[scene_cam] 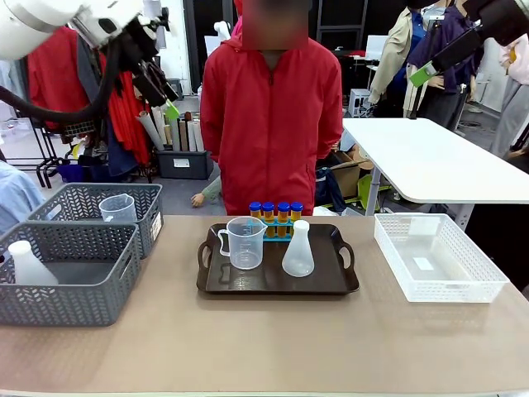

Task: Prepare the laboratory tools.
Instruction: Pick up one Large Measuring Cup and place it on the Handle tray.

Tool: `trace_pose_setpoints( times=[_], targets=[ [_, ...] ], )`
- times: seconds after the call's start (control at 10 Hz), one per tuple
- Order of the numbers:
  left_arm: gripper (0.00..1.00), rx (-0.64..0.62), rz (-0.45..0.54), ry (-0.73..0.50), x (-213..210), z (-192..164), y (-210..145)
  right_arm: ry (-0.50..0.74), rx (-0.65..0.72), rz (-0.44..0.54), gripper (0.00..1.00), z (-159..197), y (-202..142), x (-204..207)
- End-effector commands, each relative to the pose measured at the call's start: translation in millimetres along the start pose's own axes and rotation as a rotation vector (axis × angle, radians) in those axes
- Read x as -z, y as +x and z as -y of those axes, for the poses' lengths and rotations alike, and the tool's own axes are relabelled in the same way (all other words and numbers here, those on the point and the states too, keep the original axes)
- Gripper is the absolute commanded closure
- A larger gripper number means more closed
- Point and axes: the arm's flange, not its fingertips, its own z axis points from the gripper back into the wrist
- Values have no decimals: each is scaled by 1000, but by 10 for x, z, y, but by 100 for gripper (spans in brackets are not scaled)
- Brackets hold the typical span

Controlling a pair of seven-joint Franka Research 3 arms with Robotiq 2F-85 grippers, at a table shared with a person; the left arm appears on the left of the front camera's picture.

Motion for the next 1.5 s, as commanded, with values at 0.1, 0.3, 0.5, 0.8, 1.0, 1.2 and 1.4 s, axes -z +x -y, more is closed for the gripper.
trace_pose_setpoints(
  times=[0.1,0.3,0.5,0.8,1.0,1.2,1.4],
  targets=[
    [0,-22,77,38,-202,-10,-125,11,-7,12,0,4,6,-10],
    [0,-60,87,35,-323,-2,-180,11,-7,12,0,4,6,-10],
    [0,-66,100,10,-398,-30,-208,11,-7,12,0,4,6,-10],
    [0,-79,102,-13,-424,-3,-227,11,-7,12,0,4,6,-10],
    [0,-87,103,2,-467,0,-226,11,-7,12,0,4,6,-10],
    [0,-85,81,20,-473,8,-225,11,-7,12,0,4,6,-10],
    [0,-76,79,6,-408,-22,-197,11,-7,12,0,4,6,-10]
  ],
)
